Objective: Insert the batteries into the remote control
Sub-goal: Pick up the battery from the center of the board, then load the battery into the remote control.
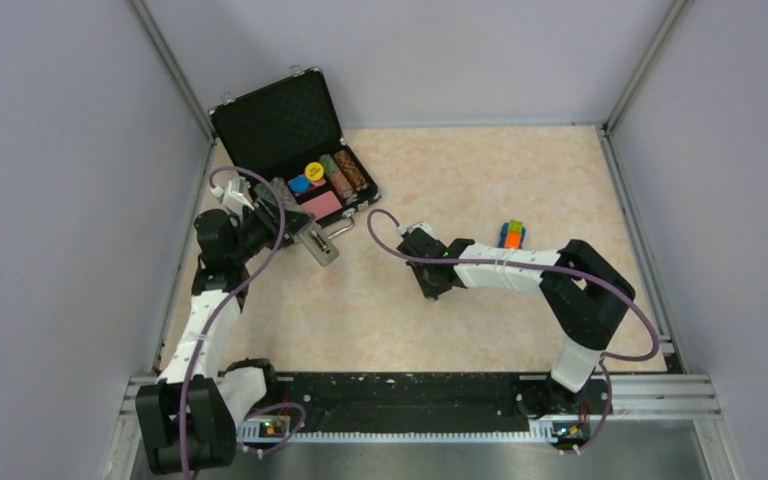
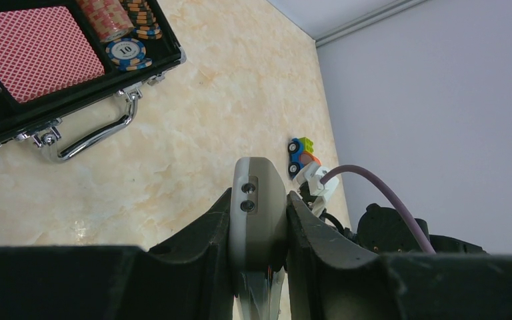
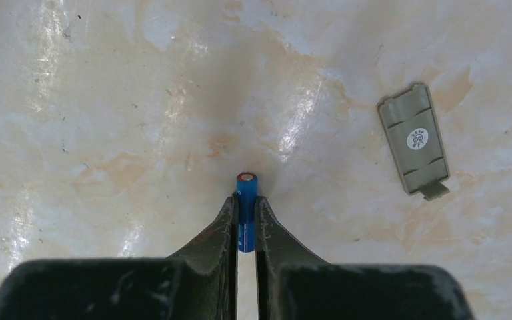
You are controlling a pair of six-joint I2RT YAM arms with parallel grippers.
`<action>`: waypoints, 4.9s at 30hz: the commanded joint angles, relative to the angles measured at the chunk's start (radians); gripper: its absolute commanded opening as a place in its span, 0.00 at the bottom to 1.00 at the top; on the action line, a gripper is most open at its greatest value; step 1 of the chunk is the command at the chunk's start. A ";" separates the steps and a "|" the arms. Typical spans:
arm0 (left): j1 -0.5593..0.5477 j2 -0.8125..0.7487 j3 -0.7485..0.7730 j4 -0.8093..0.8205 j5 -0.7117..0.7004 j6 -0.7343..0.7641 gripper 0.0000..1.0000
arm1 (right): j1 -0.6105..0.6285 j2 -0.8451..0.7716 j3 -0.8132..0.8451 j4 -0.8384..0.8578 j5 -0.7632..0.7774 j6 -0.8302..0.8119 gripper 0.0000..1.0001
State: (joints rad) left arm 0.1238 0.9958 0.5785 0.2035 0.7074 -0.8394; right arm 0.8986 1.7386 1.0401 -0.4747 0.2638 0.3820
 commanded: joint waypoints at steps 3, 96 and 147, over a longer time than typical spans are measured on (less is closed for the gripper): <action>0.005 0.038 0.006 0.085 0.079 -0.009 0.00 | -0.002 -0.047 -0.019 -0.059 -0.041 0.012 0.01; -0.599 0.924 0.146 1.118 0.149 -0.689 0.00 | -0.141 -0.115 0.425 -0.434 -0.370 0.308 0.18; -0.605 0.848 0.194 0.906 0.207 -0.702 0.00 | -0.033 -0.729 -0.324 0.477 -0.540 -0.584 0.10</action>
State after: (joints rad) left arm -0.4744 1.8809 0.7410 1.0740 0.9009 -1.5425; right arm 0.8440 0.9688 0.6682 -0.0086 -0.2852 -0.1474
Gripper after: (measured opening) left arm 0.330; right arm 0.118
